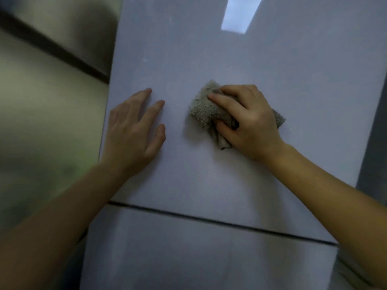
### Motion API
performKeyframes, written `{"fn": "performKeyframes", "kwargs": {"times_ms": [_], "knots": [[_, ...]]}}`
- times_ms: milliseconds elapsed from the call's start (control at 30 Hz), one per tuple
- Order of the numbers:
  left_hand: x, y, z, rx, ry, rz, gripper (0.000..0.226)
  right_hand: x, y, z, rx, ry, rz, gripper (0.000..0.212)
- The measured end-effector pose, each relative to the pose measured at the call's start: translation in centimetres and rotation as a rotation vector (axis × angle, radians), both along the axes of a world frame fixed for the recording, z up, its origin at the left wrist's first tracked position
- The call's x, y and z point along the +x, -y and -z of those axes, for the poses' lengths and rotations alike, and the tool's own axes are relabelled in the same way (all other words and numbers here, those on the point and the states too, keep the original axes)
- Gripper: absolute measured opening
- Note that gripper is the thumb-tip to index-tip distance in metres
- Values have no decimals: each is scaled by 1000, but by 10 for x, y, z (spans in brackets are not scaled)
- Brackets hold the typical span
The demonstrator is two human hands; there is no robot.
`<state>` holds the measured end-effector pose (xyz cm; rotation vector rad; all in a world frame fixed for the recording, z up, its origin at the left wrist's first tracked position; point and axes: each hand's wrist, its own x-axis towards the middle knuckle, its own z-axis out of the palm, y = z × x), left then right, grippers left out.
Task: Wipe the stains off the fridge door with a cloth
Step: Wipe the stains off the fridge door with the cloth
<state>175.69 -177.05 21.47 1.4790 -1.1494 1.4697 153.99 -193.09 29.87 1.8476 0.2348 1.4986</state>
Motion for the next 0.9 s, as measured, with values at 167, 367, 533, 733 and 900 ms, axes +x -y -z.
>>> {"fn": "performKeyframes", "kwargs": {"times_ms": [167,367,533,733,900], "knots": [[-12,2,-116,27,-38,-2,54,-21,0,-113,53,54,1,39],[-28,6,-237,91,-69,9,57,-37,0,-242,149,79,16,41],[-35,5,-306,114,-68,18,57,-40,11,-320,195,105,73,48],[-29,-5,-342,166,-87,20,59,-23,10,-345,214,160,63,50],[-12,-10,-341,192,-64,23,57,-4,-7,-354,252,183,82,48]]}}
